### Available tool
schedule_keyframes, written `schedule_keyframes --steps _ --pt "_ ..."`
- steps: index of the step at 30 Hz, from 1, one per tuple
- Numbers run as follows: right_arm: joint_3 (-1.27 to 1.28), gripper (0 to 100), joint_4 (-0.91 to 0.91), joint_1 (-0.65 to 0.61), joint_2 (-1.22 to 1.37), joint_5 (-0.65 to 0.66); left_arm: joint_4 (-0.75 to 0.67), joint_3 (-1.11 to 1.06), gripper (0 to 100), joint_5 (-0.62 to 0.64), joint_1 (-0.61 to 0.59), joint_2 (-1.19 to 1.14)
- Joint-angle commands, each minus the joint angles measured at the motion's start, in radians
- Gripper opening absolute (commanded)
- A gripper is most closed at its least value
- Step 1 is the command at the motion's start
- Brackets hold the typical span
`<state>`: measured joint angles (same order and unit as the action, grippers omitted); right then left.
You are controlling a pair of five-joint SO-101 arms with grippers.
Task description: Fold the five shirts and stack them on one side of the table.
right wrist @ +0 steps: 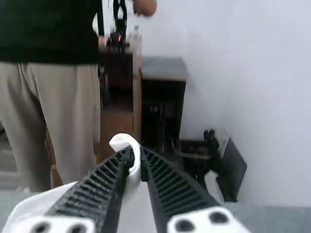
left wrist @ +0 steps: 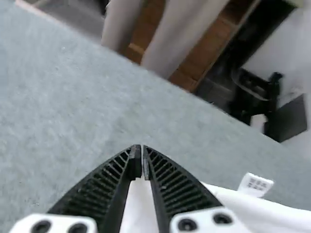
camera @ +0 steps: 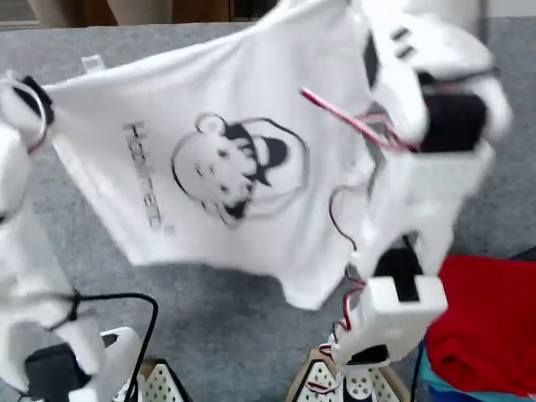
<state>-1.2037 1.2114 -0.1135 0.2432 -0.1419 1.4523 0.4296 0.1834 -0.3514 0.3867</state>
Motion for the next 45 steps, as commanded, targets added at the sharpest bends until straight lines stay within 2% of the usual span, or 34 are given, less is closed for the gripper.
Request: schedule_keyframes --steps 1,4,8,16,19,23,28,35,45 --pt "0.045 0.5 -0.129 -0.018 0.096 0.011 -0.322 -0.229 2 0.0 -0.038 -0.018" --pt "0.045 0.5 -0.206 -0.022 0.194 0.011 -0.531 -0.39 2 -0.005 -0.034 -0.056" --pt "0.045 0.5 -0.272 -0.024 0.302 0.011 -0.675 -0.508 2 -0.006 -0.005 -0.108" --pt "0.051 0.5 -0.262 -0.024 0.39 0.011 -0.681 -0.531 2 0.003 0.115 -0.229" --pt "0.051 0.5 -0.219 -0.018 0.415 0.017 -0.69 -0.52 2 0.057 0.178 -0.286" --pt "0.051 0.5 -0.103 -0.01 0.449 0.075 -0.689 -0.431 4 0.121 0.244 -0.398" --pt "0.05 0.5 -0.011 0.019 0.532 0.069 -0.683 -0.276 17 0.169 0.321 -0.576" --pt "0.042 0.5 -0.029 0.061 0.688 0.068 -0.68 -0.031 17 0.186 0.433 -0.84" --pt "0.042 0.5 -0.198 0.085 0.805 0.064 -0.687 0.292 17 0.186 0.529 -1.191"
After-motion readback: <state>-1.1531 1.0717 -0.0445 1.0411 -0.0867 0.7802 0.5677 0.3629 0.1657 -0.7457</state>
